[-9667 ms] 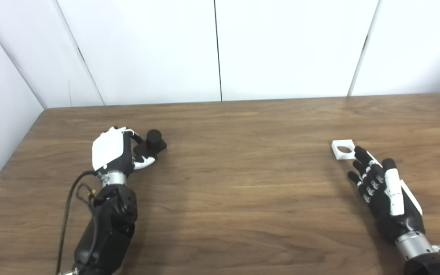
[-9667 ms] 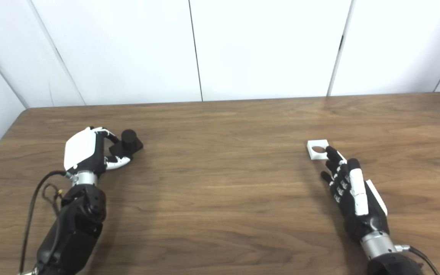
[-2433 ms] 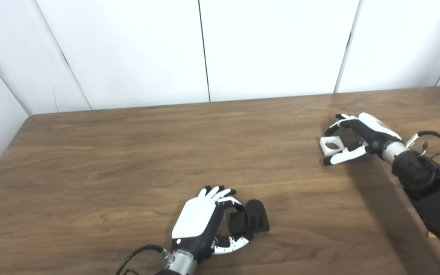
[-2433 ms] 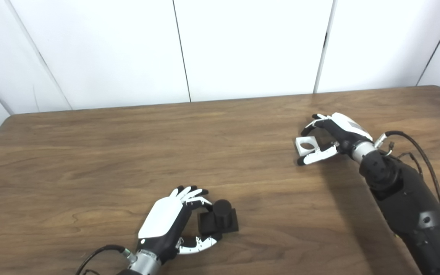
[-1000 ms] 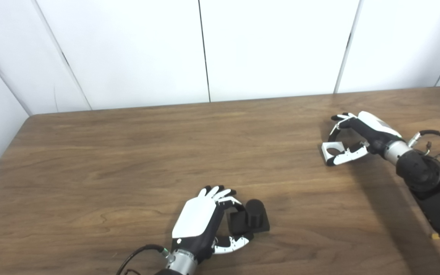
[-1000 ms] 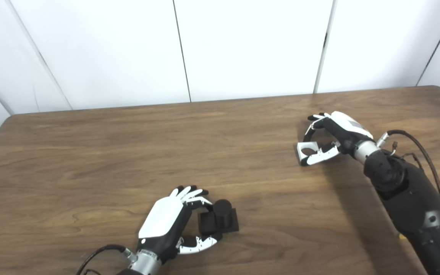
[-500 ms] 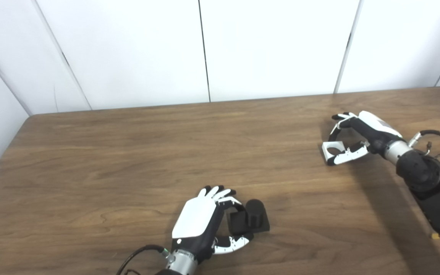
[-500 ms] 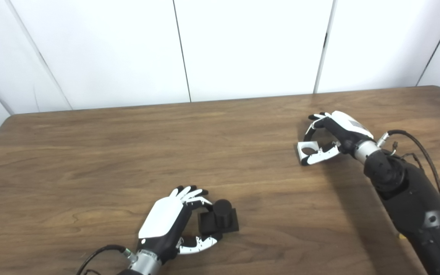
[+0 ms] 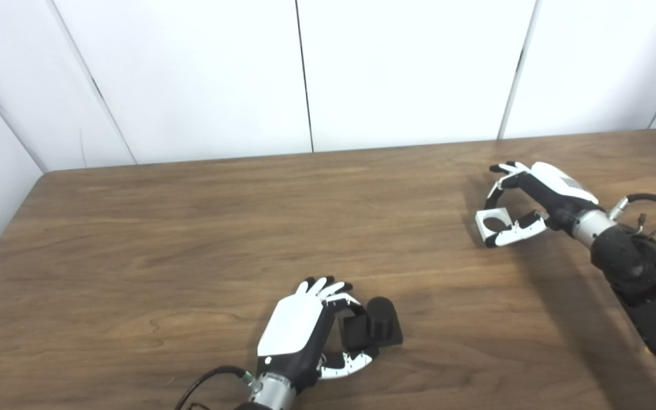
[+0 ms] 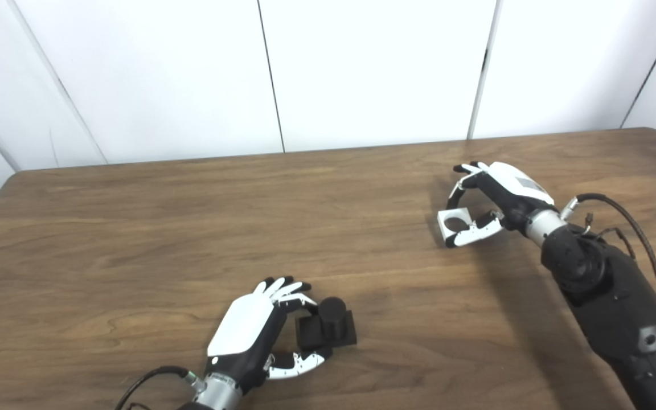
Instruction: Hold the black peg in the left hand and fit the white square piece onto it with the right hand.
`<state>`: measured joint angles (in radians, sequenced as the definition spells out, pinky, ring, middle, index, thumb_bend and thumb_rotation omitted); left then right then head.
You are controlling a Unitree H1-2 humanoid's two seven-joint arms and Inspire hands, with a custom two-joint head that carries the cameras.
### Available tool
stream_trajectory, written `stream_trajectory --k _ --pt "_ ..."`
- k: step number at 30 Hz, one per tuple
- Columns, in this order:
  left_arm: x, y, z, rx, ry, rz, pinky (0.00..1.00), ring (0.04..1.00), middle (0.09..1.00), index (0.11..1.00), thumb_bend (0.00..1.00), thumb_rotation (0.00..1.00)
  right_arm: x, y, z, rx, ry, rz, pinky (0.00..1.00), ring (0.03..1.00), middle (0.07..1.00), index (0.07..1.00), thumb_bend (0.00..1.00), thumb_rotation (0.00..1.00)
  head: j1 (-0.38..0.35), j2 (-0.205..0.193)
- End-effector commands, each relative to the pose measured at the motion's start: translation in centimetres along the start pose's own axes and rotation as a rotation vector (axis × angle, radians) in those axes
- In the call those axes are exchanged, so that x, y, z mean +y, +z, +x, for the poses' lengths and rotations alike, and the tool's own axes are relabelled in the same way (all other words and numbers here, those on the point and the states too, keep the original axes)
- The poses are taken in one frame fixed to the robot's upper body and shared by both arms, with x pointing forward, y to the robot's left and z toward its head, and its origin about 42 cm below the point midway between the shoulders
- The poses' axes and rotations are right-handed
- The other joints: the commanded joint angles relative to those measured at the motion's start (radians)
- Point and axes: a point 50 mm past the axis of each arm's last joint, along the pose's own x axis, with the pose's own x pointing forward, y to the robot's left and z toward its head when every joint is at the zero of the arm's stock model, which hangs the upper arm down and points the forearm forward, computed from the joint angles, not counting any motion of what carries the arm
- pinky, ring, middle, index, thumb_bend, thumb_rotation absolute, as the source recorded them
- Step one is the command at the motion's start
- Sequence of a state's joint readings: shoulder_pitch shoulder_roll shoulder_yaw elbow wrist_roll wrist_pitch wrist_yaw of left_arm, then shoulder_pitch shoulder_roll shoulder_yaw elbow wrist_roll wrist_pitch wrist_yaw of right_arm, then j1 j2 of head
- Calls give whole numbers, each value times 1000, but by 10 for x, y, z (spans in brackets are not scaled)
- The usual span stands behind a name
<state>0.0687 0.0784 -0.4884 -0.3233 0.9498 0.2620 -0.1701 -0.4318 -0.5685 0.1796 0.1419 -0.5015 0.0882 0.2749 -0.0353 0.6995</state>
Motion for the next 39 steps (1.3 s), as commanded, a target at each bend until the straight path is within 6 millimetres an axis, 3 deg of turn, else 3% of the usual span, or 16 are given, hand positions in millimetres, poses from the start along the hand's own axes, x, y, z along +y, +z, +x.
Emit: stream_trajectory --k 1,23,39 --pt "-6 1 1 1 -24 9 1000 964 886 617 602 283 -31 19 0 -57 -82 -34 954 1000 943 492 525 151 -1 0" --pt "-10 2 6 7 -24 -11 1000 971 893 617 603 284 -37 111 -53 -341 -74 -11 935 1000 937 493 523 158 9 -5" --pt "-9 2 9 7 -21 -11 1000 975 893 617 606 294 -33 156 -80 -463 32 2 961 1000 947 494 521 162 10 -3"
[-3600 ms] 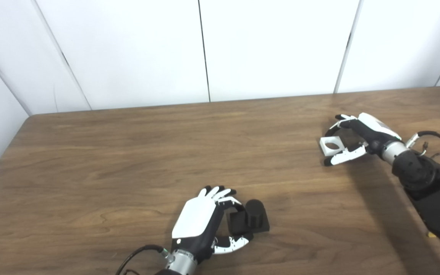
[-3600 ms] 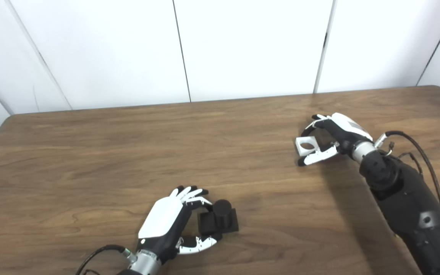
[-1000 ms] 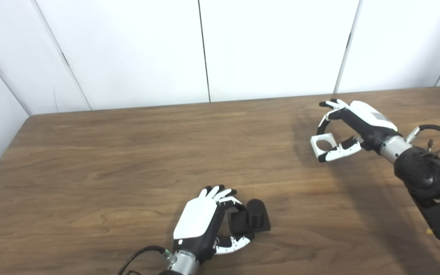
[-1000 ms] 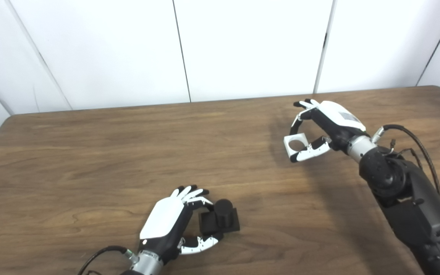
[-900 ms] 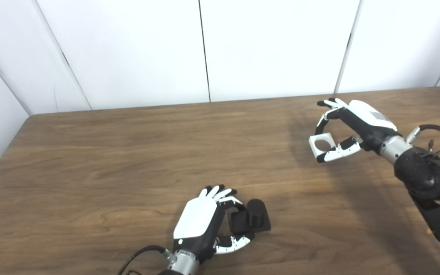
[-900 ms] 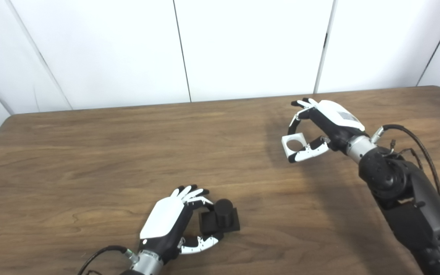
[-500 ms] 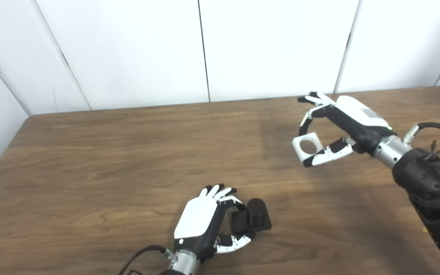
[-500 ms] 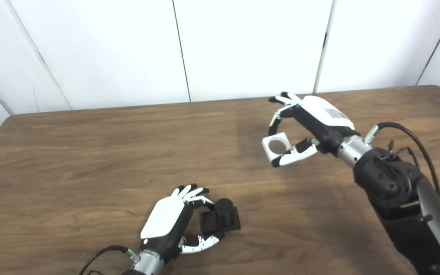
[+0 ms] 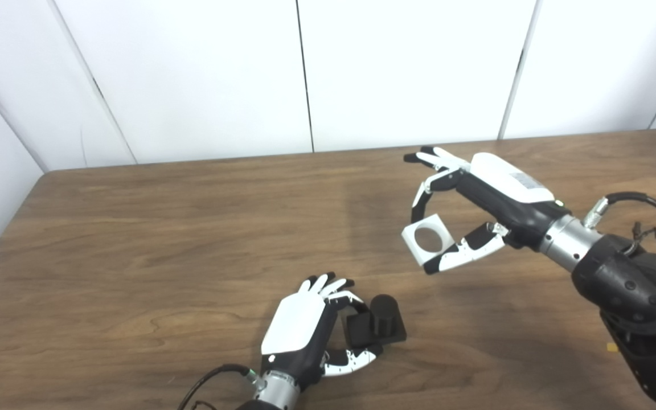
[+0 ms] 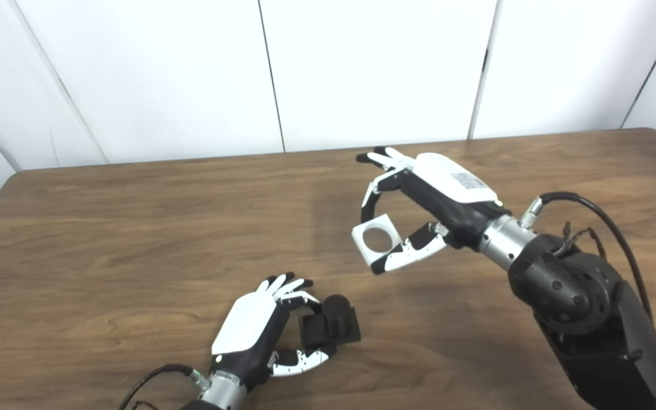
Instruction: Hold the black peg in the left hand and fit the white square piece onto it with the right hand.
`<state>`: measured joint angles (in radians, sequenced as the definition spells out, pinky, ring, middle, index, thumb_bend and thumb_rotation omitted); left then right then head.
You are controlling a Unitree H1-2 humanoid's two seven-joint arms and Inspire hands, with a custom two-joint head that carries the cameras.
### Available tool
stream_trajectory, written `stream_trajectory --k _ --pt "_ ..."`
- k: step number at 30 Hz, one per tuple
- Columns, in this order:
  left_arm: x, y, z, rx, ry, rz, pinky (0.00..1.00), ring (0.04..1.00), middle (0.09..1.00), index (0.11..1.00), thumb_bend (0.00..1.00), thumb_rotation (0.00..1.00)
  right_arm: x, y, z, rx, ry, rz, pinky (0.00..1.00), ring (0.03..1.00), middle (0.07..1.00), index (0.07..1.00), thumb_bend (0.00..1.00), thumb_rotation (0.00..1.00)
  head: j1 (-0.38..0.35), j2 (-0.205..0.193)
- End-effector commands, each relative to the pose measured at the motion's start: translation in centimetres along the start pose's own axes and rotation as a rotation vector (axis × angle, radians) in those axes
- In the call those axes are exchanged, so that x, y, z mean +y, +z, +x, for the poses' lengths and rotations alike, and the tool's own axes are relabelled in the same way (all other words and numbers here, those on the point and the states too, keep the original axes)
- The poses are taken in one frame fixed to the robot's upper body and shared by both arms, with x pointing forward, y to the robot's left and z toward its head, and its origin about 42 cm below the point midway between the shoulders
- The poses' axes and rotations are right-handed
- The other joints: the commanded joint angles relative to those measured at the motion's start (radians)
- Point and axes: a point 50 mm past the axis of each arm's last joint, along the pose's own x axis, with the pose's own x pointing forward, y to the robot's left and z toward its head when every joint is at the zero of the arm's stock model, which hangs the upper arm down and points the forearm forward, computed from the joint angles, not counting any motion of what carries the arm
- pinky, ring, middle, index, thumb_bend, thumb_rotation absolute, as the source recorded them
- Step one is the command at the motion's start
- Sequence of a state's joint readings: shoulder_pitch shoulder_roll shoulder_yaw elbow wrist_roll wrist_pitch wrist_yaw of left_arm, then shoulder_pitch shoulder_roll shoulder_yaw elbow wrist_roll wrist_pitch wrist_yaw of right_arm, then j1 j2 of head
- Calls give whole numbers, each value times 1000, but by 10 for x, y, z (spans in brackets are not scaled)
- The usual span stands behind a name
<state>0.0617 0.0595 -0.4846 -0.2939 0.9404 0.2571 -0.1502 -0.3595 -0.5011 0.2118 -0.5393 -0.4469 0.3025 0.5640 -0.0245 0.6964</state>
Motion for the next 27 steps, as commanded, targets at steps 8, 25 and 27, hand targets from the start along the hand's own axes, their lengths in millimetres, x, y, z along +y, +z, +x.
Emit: stream_trajectory --k 8,25,27 --pt "-5 3 4 -3 -22 3 1000 968 886 612 608 281 -17 26 3 -61 28 -30 923 1000 934 492 523 159 0 3" --pt "-7 5 4 -4 -26 -3 1000 970 893 616 601 272 8 10 22 -20 91 2 940 1000 949 492 523 154 4 5" --pt "-7 5 4 -5 -26 -4 1000 971 893 617 599 277 11 10 22 -15 99 2 951 1000 955 492 524 153 4 5"
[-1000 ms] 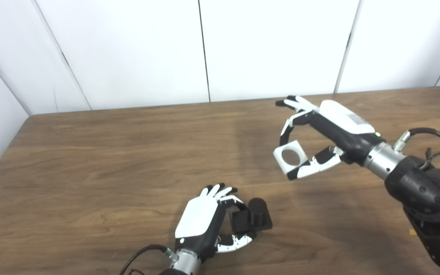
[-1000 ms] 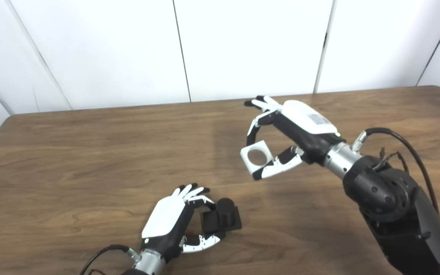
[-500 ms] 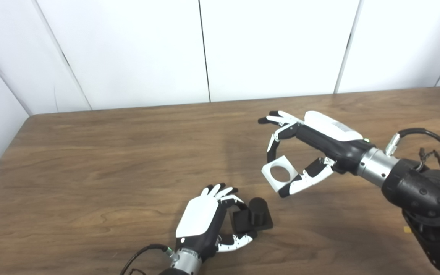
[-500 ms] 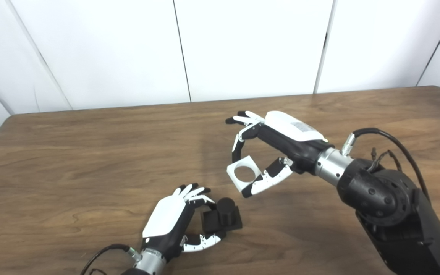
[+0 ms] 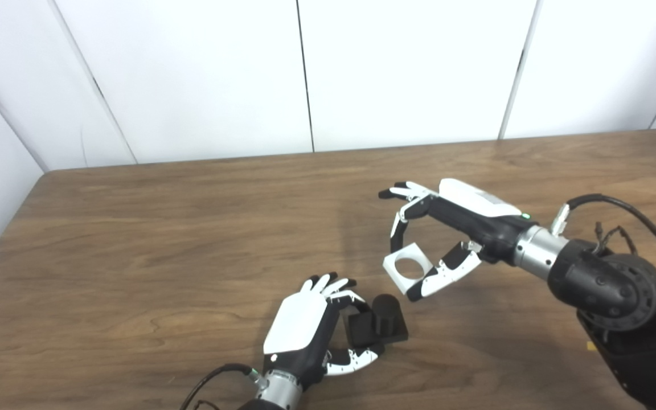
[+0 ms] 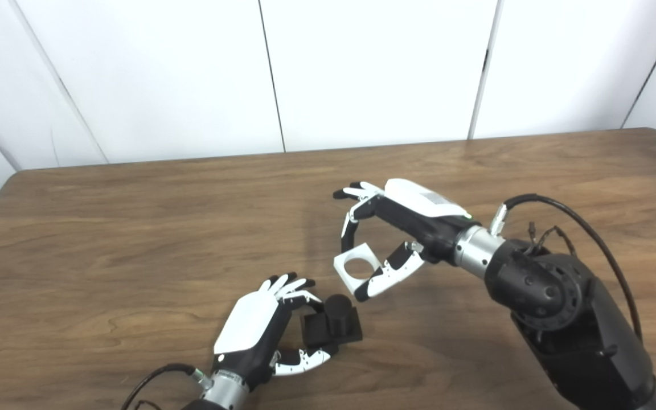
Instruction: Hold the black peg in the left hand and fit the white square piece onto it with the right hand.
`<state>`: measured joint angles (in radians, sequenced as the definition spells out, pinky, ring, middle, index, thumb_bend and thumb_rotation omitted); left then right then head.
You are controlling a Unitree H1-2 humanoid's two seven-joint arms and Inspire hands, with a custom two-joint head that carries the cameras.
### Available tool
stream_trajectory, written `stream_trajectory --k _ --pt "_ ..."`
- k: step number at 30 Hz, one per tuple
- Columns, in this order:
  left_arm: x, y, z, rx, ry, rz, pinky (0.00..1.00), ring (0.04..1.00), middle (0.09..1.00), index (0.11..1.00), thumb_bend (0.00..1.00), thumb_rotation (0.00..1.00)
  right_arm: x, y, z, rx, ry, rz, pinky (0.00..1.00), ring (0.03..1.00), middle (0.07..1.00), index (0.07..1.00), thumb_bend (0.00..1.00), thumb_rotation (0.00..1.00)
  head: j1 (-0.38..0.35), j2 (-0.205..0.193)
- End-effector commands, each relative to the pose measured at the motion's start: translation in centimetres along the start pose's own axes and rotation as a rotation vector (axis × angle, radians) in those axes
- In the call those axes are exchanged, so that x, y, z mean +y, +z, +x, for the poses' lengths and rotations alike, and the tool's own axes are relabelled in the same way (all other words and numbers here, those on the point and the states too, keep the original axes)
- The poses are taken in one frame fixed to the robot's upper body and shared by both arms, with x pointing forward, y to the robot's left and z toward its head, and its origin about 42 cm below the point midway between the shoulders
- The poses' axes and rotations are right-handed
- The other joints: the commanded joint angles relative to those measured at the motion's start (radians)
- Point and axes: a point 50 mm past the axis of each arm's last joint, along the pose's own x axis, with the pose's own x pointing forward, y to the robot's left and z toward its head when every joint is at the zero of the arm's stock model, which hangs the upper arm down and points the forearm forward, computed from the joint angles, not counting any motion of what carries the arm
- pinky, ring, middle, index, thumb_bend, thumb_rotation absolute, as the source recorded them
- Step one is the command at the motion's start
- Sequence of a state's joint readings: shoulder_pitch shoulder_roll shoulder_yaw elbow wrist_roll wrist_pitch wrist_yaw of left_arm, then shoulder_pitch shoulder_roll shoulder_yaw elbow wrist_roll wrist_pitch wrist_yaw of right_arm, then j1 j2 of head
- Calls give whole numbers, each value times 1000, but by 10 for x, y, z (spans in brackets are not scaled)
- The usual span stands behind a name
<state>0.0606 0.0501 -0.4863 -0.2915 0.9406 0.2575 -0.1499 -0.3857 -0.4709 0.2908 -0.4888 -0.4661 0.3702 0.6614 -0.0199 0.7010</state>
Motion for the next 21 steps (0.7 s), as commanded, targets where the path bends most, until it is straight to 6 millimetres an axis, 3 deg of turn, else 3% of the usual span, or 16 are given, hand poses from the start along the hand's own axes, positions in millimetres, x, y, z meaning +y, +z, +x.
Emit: stream_trajectory --k 1,21 --pt "-6 2 2 -3 -27 3 1000 971 893 617 599 277 -11 10 2 -51 -59 -51 953 1000 956 492 524 152 -1 1" --pt "-4 3 4 -2 -25 6 1000 966 888 612 604 277 3 15 15 -37 2 -75 952 1000 955 493 523 154 -1 3"
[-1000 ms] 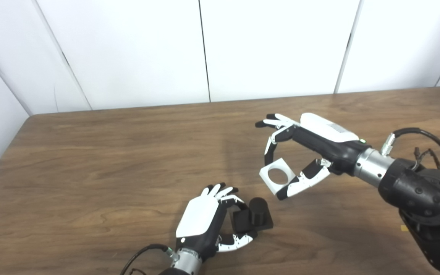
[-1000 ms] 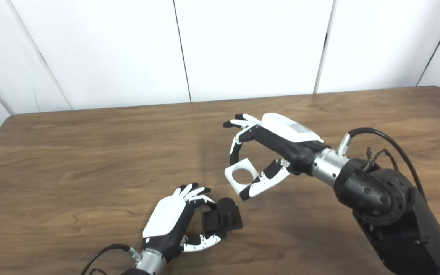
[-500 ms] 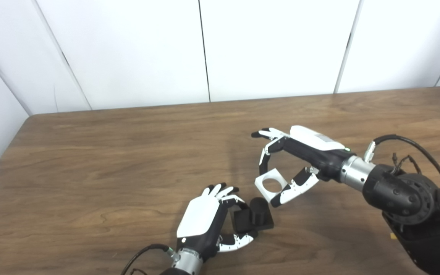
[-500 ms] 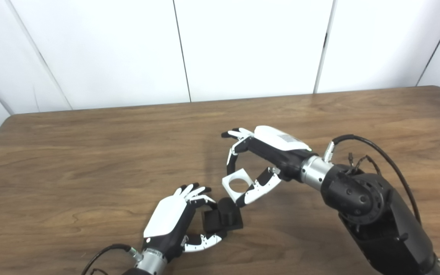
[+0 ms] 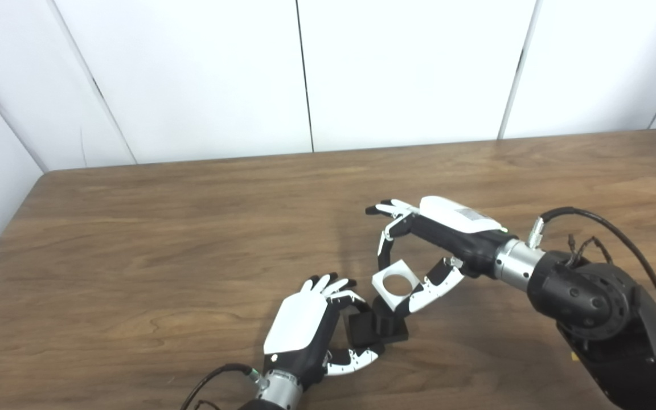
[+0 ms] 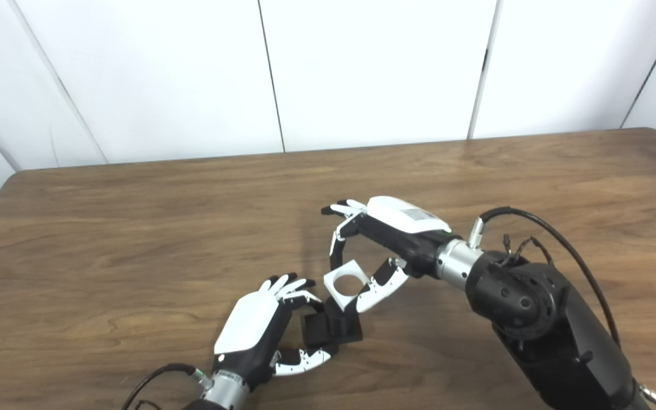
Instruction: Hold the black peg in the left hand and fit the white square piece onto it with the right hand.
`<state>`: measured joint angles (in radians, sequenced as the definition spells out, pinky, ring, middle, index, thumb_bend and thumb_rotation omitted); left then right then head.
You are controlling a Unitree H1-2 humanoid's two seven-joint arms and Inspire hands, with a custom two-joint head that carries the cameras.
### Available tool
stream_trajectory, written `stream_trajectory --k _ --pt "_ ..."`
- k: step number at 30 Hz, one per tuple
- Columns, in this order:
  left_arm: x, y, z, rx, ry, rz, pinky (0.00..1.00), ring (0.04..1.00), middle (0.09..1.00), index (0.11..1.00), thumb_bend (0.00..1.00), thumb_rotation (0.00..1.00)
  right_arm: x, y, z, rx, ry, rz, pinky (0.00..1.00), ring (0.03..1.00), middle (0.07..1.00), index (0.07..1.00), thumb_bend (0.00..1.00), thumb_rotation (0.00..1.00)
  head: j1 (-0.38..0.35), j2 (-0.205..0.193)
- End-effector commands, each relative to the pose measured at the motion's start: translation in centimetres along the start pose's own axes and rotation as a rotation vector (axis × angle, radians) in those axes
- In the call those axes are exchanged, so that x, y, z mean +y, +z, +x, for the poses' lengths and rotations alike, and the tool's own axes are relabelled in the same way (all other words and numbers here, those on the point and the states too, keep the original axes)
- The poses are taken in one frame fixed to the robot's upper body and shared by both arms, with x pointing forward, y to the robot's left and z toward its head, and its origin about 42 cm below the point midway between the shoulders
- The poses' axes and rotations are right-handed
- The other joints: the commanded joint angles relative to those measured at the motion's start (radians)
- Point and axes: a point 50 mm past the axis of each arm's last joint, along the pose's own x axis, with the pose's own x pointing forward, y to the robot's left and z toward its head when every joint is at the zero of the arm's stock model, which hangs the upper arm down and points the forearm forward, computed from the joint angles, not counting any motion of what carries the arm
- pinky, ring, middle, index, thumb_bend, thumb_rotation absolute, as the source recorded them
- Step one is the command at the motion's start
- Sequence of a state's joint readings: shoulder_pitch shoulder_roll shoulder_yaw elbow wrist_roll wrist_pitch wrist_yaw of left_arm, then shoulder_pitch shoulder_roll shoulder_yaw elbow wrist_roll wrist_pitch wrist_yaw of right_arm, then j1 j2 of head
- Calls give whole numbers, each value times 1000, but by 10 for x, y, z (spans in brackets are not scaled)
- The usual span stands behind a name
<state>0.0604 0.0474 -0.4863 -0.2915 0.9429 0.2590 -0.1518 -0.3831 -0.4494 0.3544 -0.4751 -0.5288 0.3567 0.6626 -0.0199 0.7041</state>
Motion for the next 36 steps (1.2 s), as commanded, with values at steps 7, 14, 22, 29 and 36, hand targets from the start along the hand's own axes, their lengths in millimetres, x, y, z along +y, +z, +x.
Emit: stream_trajectory --k 7,14,22,29,36 --pt "-5 3 4 0 -25 12 1000 968 888 611 598 286 -10 10 7 -40 -17 -49 942 1000 952 493 523 156 1 5" --pt "-4 0 5 4 -26 10 1000 977 894 614 596 311 -7 11 7 -40 0 -53 955 1000 955 493 523 157 -1 5" --pt "-4 3 7 5 -14 10 1000 966 880 603 616 266 -4 10 6 -37 6 -50 957 1000 955 493 522 157 1 6" --pt "-3 4 7 0 -19 7 1000 977 891 611 595 306 0 9 8 -36 19 -52 953 1000 952 493 522 158 2 8" --pt "-3 5 7 -2 -14 2 1000 970 884 610 607 271 2 6 9 -25 24 -44 954 1000 956 494 522 157 5 6"
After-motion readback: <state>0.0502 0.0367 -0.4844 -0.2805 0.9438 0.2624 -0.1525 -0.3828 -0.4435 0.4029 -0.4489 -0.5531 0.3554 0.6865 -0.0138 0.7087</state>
